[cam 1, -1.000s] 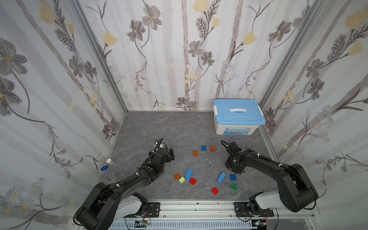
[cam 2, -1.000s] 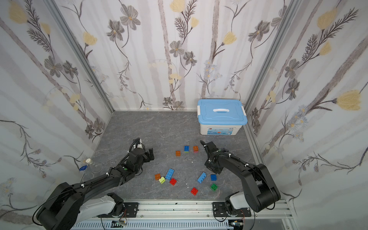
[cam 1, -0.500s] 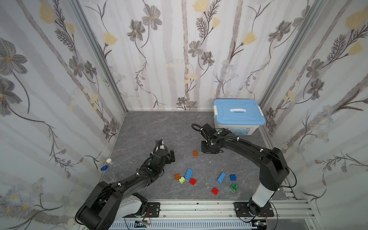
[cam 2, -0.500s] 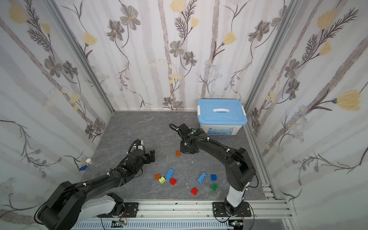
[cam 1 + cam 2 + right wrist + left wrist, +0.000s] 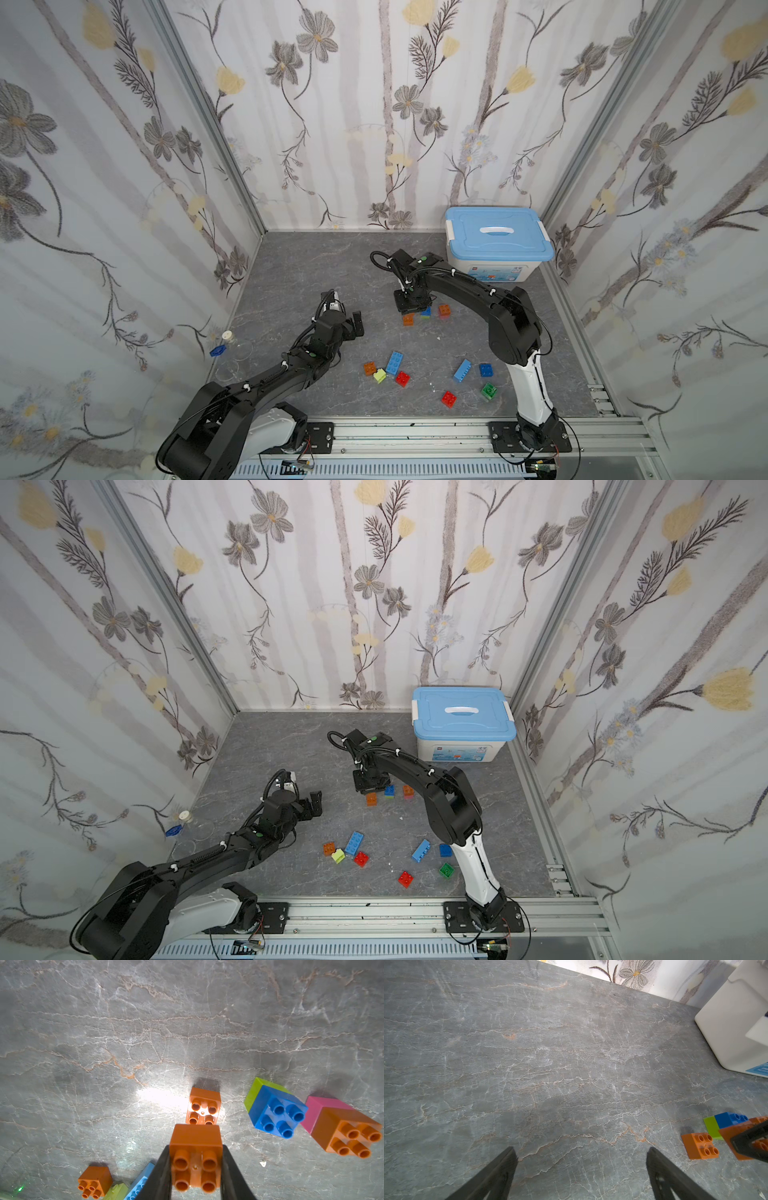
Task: Assemble the letter h with lego
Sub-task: Assemble the lego brick with the lego brick.
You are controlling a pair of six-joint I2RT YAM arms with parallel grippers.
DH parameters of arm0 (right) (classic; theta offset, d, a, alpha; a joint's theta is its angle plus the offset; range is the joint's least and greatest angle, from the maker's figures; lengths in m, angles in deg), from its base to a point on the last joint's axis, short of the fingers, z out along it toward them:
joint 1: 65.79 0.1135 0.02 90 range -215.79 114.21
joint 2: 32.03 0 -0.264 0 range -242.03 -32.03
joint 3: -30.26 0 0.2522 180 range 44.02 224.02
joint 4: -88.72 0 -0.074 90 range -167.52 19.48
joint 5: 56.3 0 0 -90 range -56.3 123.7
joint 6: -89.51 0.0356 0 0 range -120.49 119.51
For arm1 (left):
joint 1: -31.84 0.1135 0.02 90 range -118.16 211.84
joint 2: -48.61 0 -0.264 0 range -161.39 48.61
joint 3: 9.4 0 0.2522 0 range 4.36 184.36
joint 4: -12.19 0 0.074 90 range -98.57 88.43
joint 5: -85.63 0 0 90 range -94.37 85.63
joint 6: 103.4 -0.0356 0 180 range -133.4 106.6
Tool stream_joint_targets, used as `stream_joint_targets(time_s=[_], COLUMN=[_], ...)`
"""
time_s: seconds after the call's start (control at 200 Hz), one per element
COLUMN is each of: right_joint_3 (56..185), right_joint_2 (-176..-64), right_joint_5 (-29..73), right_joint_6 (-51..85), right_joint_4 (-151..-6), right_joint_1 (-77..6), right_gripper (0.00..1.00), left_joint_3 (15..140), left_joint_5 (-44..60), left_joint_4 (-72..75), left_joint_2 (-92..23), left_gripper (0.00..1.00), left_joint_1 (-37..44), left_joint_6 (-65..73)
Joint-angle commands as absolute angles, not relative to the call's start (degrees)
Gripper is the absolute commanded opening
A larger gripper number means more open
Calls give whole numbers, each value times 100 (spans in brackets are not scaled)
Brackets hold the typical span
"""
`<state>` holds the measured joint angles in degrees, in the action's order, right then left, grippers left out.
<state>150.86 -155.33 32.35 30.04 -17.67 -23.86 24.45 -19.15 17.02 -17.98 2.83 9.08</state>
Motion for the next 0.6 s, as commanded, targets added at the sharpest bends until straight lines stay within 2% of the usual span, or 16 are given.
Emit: stream_joint_targets(time_s=[0.0,0.6], right_joint_3=[15168,14974], right_joint_2=[-15633,-16043], right_joint_5=[3184,3403], right_joint_6=[3004,3777], right_joint_4=[-1543,-1709], right_joint_1=[-2381,-2408], right_gripper=[26,26], left_joint_3=[2493,2619], left_joint_5=[-1983,-1855], left_joint_4=[1674,1528], left_joint_2=[-1818,-1942], left_gripper=[100,100], left_joint_1=[292,293], left_joint_6=[934,1073])
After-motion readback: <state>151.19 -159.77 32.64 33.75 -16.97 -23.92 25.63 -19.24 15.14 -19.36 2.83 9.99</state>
